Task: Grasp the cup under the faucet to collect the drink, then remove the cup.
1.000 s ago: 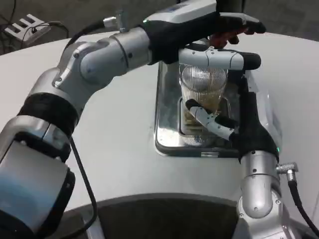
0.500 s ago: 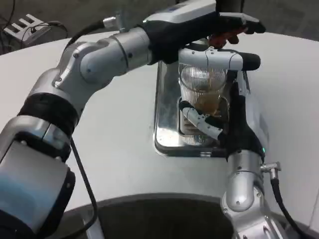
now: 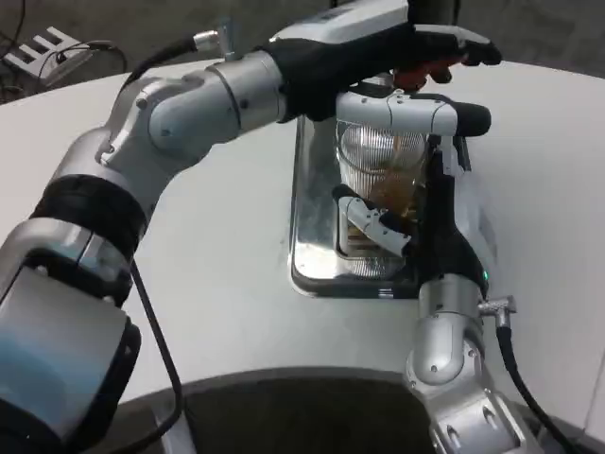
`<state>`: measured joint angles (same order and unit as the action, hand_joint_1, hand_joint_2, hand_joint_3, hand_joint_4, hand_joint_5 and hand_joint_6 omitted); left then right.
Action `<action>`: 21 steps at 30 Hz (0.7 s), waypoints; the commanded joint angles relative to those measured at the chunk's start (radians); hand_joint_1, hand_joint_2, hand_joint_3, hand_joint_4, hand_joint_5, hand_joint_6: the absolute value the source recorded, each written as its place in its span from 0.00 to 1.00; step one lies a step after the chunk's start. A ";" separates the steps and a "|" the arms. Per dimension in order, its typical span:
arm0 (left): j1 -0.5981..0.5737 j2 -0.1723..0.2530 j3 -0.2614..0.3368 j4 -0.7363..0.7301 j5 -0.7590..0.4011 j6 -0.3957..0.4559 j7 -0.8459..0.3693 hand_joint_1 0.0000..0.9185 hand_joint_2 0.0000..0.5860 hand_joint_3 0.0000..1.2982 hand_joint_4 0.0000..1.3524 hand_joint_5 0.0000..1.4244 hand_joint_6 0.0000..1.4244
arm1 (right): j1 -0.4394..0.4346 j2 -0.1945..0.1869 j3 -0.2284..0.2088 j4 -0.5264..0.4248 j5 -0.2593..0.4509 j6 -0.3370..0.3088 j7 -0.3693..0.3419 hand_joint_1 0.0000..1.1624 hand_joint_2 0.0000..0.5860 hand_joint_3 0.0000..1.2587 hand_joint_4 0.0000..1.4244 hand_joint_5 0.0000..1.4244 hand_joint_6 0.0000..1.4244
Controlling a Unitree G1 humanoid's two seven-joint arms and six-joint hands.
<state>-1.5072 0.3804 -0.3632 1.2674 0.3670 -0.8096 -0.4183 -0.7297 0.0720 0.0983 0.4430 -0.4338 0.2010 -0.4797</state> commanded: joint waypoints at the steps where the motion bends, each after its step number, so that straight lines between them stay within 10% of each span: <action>1: 0.011 0.005 -0.021 0.015 0.044 0.004 -0.050 0.00 0.06 0.16 0.11 0.18 0.18 | -0.038 0.031 -0.002 0.053 0.024 -0.027 -0.035 0.62 0.34 0.00 0.00 0.00 0.04; 21: -0.007 0.018 -0.016 0.012 0.043 0.000 -0.060 0.00 0.07 0.16 0.11 0.18 0.17 | -0.156 0.050 -0.003 0.247 0.101 -0.090 -0.100 0.62 0.34 0.00 0.00 0.00 0.03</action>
<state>-1.5222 0.3948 -0.3614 1.2674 0.3694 -0.8151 -0.4381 -0.8565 0.0726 0.0974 0.6601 -0.3479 0.1355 -0.5592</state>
